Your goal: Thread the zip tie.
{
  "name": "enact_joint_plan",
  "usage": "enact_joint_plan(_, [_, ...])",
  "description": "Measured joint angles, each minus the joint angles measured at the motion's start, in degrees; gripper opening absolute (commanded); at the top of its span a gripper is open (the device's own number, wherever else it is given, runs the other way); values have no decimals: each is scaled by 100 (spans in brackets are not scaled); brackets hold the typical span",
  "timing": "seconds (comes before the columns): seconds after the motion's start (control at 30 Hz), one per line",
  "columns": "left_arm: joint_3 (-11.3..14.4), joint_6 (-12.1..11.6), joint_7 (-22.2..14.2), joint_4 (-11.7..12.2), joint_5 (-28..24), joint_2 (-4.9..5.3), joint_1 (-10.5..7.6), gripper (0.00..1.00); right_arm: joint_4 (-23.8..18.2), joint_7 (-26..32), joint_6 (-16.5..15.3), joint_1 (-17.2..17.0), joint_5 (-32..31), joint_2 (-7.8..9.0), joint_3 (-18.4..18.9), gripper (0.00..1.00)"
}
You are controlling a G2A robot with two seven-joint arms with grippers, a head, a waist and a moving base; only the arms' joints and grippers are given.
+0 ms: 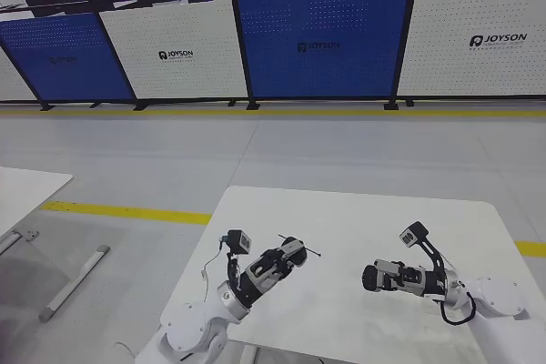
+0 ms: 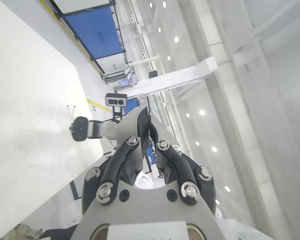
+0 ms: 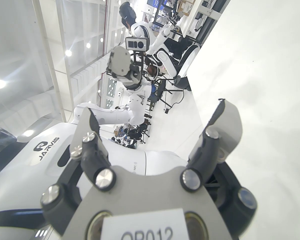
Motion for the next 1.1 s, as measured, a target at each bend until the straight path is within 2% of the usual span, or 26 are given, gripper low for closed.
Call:
enact_joint_plan(0.07, [-127,-107,-244,-114,-250,19,137,0,0,0,0,0,0,0,0,100])
enact_joint_plan(0.17, [-199,-88,-461,-141,-343,36,201,0,0,0,0,0,0,0,0,100])
enact_joint_plan(0.4, [-179,-82,-437,-136,-352,33,188,0,0,0,0,0,0,0,0,100])
enact_joint_plan(0.5, [-116,-108,-451,-83,-808,11,104,0,0,0,0,0,0,0,0,100])
enact_joint_plan(0.57, [-180,-204,-399,-59,-1081,4,81,0,0,0,0,0,0,0,0,100])
enact_joint_plan(0.63, [-260,-237,-186,-59,-957,4,88,0,0,0,0,0,0,0,0,100])
enact_joint_plan(0.83, [-262,-232,-183,-61,-932,4,89,0,0,0,0,0,0,0,0,100])
enact_joint_plan(0.9, [-230,-146,-168,-21,-841,6,54,0,0,0,0,0,0,0,0,100])
enact_joint_plan(1.0, [-121,130,-72,112,-454,10,-62,0,0,0,0,0,0,0,0,100])
enact_joint_plan(1.1, [58,352,37,316,-89,4,-180,0,0,0,0,0,0,0,0,100])
